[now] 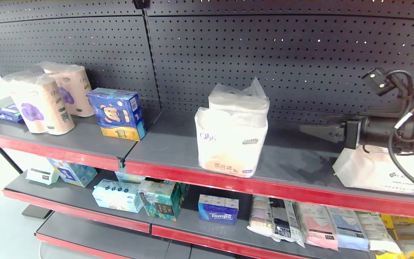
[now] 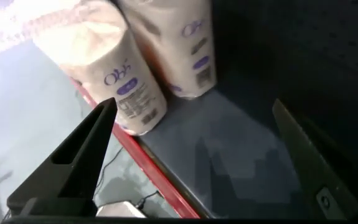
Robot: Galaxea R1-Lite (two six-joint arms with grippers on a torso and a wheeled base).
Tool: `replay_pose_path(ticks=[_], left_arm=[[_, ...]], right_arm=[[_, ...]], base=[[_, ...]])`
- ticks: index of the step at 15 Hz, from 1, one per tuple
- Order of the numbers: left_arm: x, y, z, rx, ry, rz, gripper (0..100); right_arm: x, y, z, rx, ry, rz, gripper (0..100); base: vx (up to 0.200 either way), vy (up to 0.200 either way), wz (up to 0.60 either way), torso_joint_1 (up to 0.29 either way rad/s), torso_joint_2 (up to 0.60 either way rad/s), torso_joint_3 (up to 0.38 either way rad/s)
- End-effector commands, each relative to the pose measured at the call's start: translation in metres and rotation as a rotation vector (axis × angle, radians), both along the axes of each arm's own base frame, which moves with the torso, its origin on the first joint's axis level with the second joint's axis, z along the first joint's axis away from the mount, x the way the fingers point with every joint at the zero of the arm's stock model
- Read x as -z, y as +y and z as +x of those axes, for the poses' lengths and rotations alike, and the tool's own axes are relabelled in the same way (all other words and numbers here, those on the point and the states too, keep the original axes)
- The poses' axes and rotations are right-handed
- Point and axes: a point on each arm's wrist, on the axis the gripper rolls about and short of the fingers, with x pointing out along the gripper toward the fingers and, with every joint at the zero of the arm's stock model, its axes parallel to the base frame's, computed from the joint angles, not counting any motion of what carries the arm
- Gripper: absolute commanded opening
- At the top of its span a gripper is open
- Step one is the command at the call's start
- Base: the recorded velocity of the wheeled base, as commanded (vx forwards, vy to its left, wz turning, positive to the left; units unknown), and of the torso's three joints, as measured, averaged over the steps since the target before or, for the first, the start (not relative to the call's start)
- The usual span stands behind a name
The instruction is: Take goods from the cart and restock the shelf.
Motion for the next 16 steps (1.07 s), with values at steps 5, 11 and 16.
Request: replay_pose_path(ticks=[5, 11, 16], left_arm=[[0.000, 0.000, 0.000, 0.000, 0.001, 0.000, 100], [0.000, 0.000, 0.000, 0.000, 0.001, 0.000, 100], [0.000, 0.000, 0.000, 0.000, 0.001, 0.000, 100]], right_arm=[[0.004, -0.036, -0.093, 0.374, -0.005, -0.073, 100], [0.050, -0.046, -0.182, 0.568, 0.112, -0.149, 100], [0.065, -0.046, -0.197, 0.589, 0.064, -0.145, 100]], base=[[0.000, 0.000, 0.00, 0.000, 0.00, 0.000], [0.000, 0.000, 0.00, 0.000, 0.00, 0.000], [0.000, 0.000, 0.00, 0.000, 0.00, 0.000]])
